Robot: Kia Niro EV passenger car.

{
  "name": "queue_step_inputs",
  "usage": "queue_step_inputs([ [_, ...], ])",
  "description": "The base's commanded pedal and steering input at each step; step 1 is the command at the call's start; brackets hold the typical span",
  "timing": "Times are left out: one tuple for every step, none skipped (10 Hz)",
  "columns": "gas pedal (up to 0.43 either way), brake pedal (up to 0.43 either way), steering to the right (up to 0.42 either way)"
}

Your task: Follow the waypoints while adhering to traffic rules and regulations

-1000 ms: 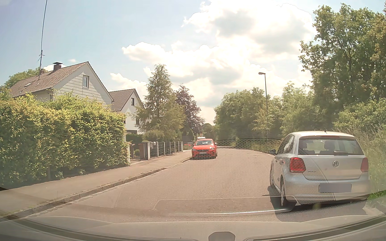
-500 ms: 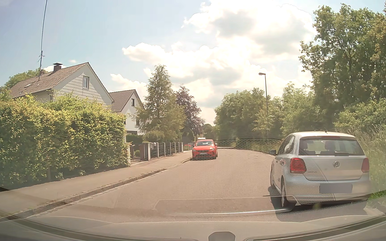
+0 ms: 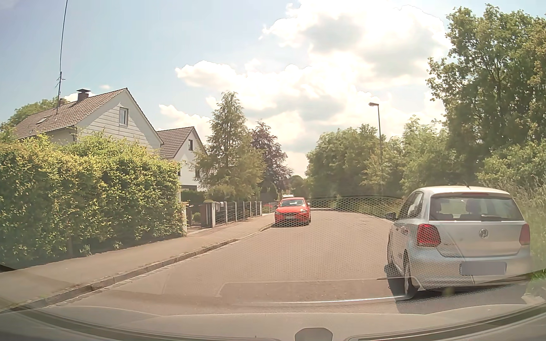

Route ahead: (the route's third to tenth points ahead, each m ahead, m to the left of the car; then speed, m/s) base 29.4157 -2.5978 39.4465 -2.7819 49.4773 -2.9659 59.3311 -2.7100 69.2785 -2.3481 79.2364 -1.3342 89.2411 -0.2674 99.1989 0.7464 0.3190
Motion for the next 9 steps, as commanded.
queue_step_inputs([
  [0.067,0.000,-0.480],
  [0.067,0.000,-0.515],
  [0.079,0.000,-0.551],
  [0.079,0.000,-0.579],
  [0.110,0.000,-0.582],
  [0.138,0.000,-0.574],
  [0.150,0.000,-0.564],
  [0.150,0.000,-0.545],
  [0.150,0.000,-0.520],
])
